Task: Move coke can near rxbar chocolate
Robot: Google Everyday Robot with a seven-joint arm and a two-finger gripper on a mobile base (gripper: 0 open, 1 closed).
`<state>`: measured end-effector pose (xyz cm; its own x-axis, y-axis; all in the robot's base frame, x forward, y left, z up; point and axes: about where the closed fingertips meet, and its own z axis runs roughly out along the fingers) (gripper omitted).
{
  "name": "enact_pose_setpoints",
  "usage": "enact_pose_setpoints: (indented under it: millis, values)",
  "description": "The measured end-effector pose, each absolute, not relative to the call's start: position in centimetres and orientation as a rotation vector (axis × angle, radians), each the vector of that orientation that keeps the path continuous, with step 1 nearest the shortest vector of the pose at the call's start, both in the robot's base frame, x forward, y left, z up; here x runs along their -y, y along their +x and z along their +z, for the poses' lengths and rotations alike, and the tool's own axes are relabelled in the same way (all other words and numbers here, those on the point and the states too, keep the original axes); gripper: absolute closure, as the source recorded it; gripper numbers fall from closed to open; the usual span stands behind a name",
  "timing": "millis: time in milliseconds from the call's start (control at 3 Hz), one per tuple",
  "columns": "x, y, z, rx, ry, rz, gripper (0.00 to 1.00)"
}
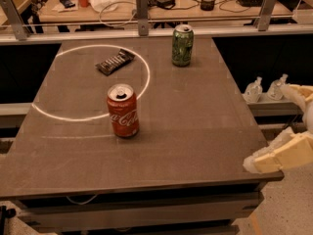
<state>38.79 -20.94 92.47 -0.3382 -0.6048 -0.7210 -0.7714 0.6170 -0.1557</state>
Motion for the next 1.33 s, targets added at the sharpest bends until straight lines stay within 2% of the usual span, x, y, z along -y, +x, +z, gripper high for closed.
enact_pose_setpoints:
  millis: [667, 1333]
  values:
    - [15.5, 38.9, 93.7, -1.816, -1.031, 0.47, 0.0]
    - [13.9, 38.8, 94.4, -1.794, -1.042, 0.489, 0.0]
